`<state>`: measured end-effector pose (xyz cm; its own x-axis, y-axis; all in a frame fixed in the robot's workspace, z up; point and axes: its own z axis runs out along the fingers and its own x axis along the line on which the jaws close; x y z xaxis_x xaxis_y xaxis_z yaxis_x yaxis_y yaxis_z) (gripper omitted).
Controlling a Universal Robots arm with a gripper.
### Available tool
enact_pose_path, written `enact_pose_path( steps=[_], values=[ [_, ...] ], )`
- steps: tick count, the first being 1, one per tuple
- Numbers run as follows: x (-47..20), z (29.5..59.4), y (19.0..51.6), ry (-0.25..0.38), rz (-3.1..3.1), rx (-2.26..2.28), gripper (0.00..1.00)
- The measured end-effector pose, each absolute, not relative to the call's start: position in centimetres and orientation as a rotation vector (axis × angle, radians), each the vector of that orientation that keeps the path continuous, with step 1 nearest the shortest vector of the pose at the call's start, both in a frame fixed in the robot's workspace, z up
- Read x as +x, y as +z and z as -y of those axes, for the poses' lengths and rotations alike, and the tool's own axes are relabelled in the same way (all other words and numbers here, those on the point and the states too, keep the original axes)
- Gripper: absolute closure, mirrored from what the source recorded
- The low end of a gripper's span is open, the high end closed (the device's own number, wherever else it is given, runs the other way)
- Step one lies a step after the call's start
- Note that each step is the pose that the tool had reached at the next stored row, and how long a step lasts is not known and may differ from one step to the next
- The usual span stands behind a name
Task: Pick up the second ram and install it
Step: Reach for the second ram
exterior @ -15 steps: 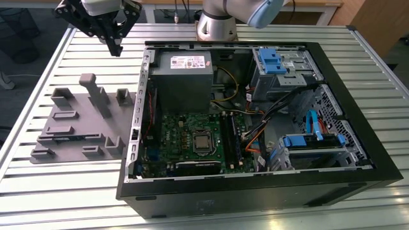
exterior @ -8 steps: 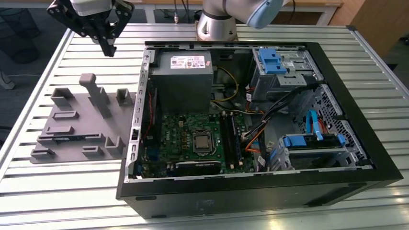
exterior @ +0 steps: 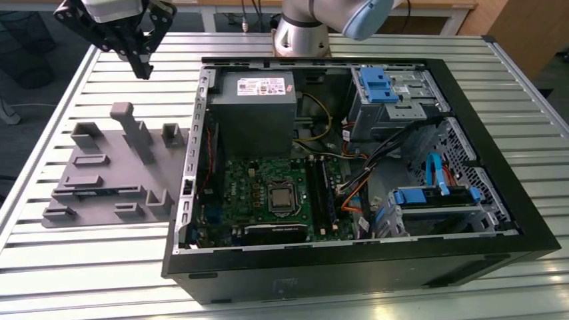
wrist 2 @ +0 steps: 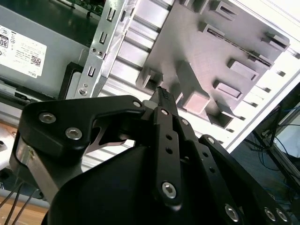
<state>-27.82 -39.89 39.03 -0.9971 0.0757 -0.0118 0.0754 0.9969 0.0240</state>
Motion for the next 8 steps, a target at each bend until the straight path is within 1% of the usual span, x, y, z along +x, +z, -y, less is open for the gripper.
enact_pose_path(
  steps=[8],
  values=[
    [-28.9, 39.89, 38.97, 0.037, -3.127, 0.118, 0.89]
  ],
)
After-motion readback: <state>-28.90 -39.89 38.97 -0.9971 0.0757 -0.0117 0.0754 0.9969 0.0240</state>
